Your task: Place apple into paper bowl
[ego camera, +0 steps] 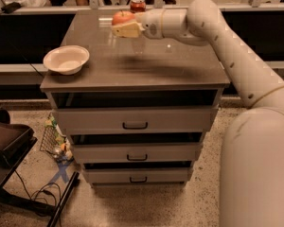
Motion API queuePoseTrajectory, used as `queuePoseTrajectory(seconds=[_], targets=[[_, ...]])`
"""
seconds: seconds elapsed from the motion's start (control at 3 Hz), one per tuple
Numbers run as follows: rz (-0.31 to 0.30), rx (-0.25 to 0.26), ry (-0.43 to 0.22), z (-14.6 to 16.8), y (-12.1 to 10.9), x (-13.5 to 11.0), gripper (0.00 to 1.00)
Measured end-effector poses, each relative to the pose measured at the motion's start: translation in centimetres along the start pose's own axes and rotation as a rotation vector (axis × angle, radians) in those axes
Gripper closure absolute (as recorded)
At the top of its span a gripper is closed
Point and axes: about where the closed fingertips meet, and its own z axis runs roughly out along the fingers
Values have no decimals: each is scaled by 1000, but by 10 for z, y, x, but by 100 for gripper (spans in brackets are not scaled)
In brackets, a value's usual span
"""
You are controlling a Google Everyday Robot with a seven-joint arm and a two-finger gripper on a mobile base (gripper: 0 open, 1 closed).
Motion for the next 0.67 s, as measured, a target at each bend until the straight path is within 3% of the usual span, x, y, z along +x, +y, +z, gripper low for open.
queuePoseTrajectory(seconds=[0.33, 0.67], targets=[[23, -67, -13, 58, 24, -10, 100], [46, -127, -32, 107, 56, -3, 100]])
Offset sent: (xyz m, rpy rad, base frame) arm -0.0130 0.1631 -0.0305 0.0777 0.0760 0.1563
